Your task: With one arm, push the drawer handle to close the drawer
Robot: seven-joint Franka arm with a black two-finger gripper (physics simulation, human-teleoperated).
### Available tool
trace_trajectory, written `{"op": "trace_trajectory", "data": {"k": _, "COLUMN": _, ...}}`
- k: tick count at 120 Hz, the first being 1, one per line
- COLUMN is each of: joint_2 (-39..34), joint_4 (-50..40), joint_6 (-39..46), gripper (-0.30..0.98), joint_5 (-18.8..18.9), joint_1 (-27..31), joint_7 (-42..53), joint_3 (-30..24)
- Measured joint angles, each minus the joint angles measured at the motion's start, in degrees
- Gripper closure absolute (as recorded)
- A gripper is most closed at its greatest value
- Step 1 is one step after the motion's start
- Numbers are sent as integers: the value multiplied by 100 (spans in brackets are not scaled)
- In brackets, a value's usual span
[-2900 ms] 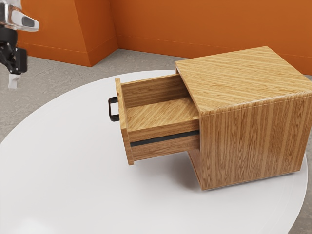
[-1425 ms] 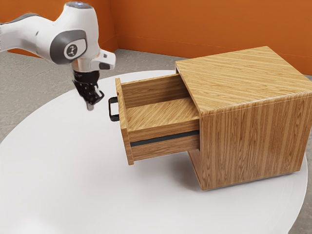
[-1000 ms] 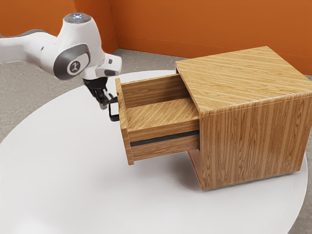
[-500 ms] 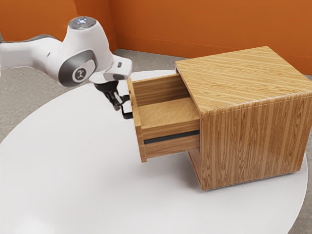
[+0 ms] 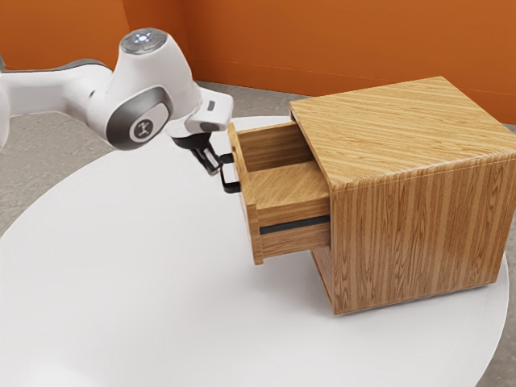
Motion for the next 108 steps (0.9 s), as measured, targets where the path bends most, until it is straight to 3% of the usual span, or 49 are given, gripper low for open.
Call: {"op": "trace_trajectory", "data": {"k": 108, "joint_2": 641, "joint_4": 325, "joint_6": 723, "gripper": 79, "joint_5": 13, "joint_1": -484, "joint_7": -9, "joint_3": -17}}
